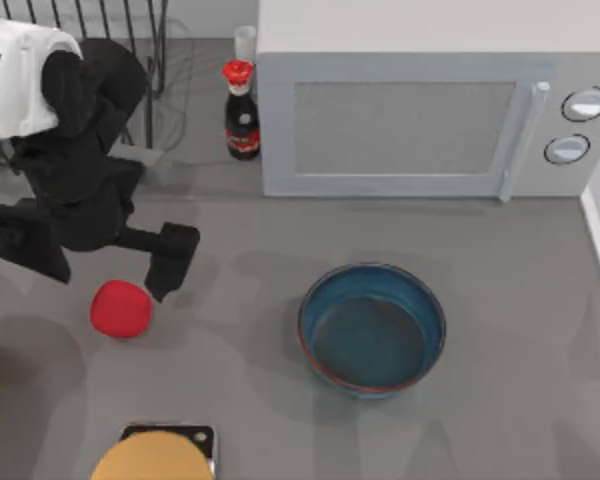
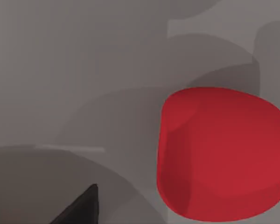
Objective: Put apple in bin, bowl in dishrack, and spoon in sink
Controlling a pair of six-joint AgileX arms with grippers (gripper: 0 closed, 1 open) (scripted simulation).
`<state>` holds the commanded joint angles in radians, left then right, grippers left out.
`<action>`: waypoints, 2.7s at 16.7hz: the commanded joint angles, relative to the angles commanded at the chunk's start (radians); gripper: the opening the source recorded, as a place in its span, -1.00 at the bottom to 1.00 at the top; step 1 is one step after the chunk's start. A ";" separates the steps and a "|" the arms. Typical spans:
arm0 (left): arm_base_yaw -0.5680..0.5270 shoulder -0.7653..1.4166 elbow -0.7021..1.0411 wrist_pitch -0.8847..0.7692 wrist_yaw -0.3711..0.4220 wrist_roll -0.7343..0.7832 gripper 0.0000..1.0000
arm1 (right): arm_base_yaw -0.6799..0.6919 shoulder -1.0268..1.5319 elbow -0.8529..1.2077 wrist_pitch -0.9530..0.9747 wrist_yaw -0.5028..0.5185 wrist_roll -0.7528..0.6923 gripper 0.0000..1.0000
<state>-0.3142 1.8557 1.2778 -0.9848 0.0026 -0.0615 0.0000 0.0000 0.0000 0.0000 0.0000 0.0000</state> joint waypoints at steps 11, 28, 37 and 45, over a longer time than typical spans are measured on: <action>-0.002 0.113 -0.129 0.243 0.001 0.001 1.00 | 0.000 0.000 0.000 0.000 0.000 0.000 1.00; -0.002 0.113 -0.129 0.243 0.001 0.001 -1.00 | 0.000 0.000 0.000 0.000 0.000 0.000 1.00; -0.005 0.071 -0.065 0.162 -0.003 0.004 -1.00 | 0.000 0.000 0.000 0.000 0.000 0.000 1.00; -0.004 -0.039 0.120 -0.142 -0.004 -0.002 -1.00 | 0.000 0.000 0.000 0.000 0.000 0.000 1.00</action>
<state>-0.3181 1.8167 1.3982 -1.1264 -0.0013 -0.0639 0.0000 0.0000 0.0000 0.0000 0.0000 0.0000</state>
